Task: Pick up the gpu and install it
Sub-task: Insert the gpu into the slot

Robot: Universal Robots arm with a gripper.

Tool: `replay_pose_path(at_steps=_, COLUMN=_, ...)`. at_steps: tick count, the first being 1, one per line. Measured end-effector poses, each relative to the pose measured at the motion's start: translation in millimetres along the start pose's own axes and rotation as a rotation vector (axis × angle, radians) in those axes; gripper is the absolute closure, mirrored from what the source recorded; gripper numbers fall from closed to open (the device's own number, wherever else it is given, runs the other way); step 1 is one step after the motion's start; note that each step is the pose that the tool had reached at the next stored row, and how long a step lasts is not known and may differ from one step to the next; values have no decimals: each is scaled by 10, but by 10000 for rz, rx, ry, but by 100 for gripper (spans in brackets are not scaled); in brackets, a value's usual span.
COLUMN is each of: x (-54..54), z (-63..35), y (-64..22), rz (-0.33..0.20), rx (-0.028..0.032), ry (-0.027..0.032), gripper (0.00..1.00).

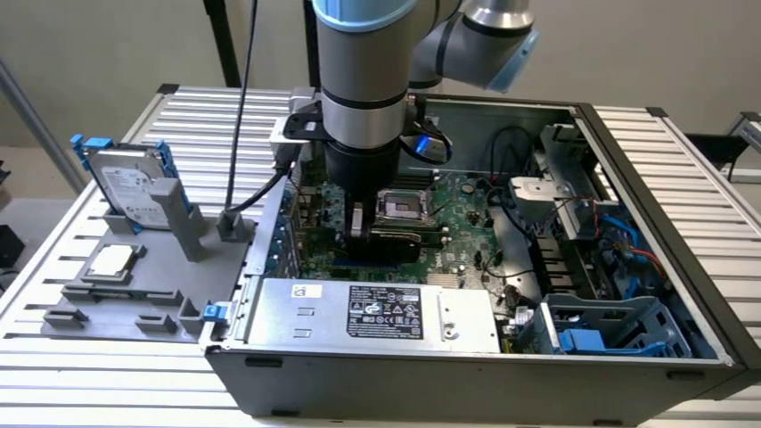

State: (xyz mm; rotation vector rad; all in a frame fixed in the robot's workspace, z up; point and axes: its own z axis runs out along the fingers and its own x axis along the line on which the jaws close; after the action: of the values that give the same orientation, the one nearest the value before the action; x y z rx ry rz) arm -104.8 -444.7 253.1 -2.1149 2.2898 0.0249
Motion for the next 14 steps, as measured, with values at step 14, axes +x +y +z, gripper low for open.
replay_pose_path(at_steps=14, x=16, z=8, y=1, rz=1, rx=7, ry=95, gripper=73)
